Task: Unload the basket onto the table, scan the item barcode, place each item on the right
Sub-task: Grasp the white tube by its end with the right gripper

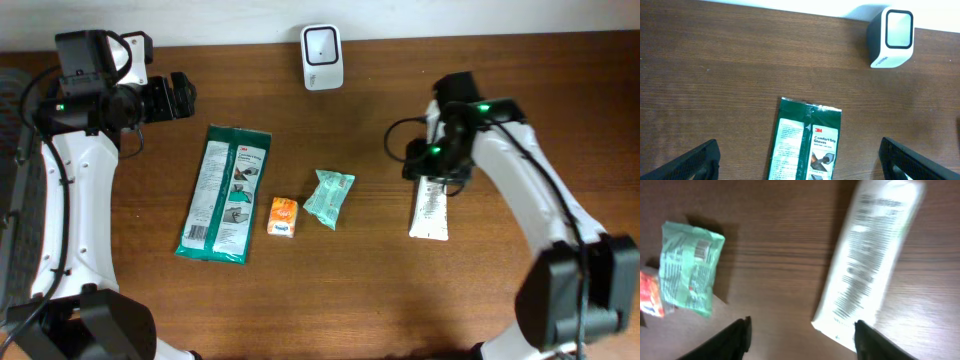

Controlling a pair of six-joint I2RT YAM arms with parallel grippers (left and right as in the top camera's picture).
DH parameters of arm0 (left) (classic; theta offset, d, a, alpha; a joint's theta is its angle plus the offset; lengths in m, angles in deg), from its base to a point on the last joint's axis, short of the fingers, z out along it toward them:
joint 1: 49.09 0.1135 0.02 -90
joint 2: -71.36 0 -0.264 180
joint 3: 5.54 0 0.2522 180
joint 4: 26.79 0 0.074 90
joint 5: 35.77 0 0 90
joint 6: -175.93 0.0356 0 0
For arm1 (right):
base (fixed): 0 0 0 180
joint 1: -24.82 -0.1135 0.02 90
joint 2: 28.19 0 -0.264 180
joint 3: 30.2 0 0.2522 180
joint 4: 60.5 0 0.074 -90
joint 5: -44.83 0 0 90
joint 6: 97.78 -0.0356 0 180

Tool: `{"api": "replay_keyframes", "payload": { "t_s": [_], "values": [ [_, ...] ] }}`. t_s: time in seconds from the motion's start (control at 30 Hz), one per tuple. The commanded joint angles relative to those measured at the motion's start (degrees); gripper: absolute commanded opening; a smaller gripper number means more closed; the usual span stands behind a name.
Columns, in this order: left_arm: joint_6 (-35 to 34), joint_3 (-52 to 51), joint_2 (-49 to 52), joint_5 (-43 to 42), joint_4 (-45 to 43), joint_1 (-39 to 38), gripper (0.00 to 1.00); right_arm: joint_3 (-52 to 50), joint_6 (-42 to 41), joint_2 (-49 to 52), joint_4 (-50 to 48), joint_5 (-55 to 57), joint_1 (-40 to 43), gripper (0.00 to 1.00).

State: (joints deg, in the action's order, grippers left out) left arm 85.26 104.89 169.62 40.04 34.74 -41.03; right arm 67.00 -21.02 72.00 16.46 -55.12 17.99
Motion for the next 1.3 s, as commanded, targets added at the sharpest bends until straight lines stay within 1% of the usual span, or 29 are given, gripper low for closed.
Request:
{"api": "replay_keyframes", "payload": {
  "t_s": [0.0, 0.1, 0.23, 0.4, 0.53, 0.67, 0.73, 0.77, 0.87, 0.97, 1.1, 1.2, 1.23, 1.27],
  "values": [
    [0.2, 1.1, -0.6, -0.6, -0.1, 0.0, 0.99, -0.7, 0.9, 0.8, 1.1, 1.1, 3.3, 0.69],
    [0.2, 1.1, -0.6, -0.6, -0.1, 0.0, 0.99, -3.8, 1.0, 1.6, -0.1, 0.2, 4.8, 0.72],
    [0.2, 1.1, -0.6, -0.6, -0.1, 0.0, 0.99, -10.4, 1.0, 1.8, -6.9, -2.4, 6.3, 0.71],
    [0.2, 1.1, -0.6, -0.6, -0.1, 0.0, 0.99, -17.3, 0.8, 2.0, -15.8, -4.3, 7.7, 0.63],
    [0.2, 1.1, -0.6, -0.6, -0.1, 0.0, 0.99, -20.3, 0.8, 2.5, -19.1, -4.9, 8.5, 0.60],
    [0.2, 1.1, -0.6, -0.6, -0.1, 0.0, 0.99, -22.6, 0.8, 3.6, -23.0, -7.4, 8.4, 0.50],
    [0.2, 1.1, -0.6, -0.6, -0.1, 0.0, 0.99, -23.5, 0.8, 5.0, -25.2, -8.4, 8.4, 0.47],
    [0.2, 1.1, -0.6, -0.6, -0.1, 0.0, 0.99, -23.9, 0.9, 6.0, -26.2, -9.5, 8.4, 0.43],
    [0.2, 1.1, -0.6, -0.6, -0.1, 0.0, 0.99, -24.3, 1.0, 7.8, -27.8, -11.3, 8.4, 0.21],
    [0.2, 1.1, -0.6, -0.6, -0.1, 0.0, 0.99, -24.2, 1.0, 7.6, -28.4, -12.2, 8.4, 0.08],
    [0.2, 1.1, -0.6, -0.6, -0.1, 0.0, 0.99, -22.6, 1.0, 6.1, -28.1, -16.3, 8.4, 0.04],
    [0.2, 1.1, -0.6, -0.6, -0.1, 0.0, 0.99, -20.9, 1.9, 4.6, -28.1, -21.6, 8.3, 0.04],
    [0.2, 1.1, -0.6, -0.6, -0.1, 0.0, 0.99, -20.4, 4.6, 4.2, -28.1, -25.1, 8.3, 0.04],
    [0.2, 1.1, -0.6, -0.6, -0.1, 0.0, 0.99, -19.6, 9.3, 3.5, -27.8, -31.6, 8.2, 0.04]
  ]
}}
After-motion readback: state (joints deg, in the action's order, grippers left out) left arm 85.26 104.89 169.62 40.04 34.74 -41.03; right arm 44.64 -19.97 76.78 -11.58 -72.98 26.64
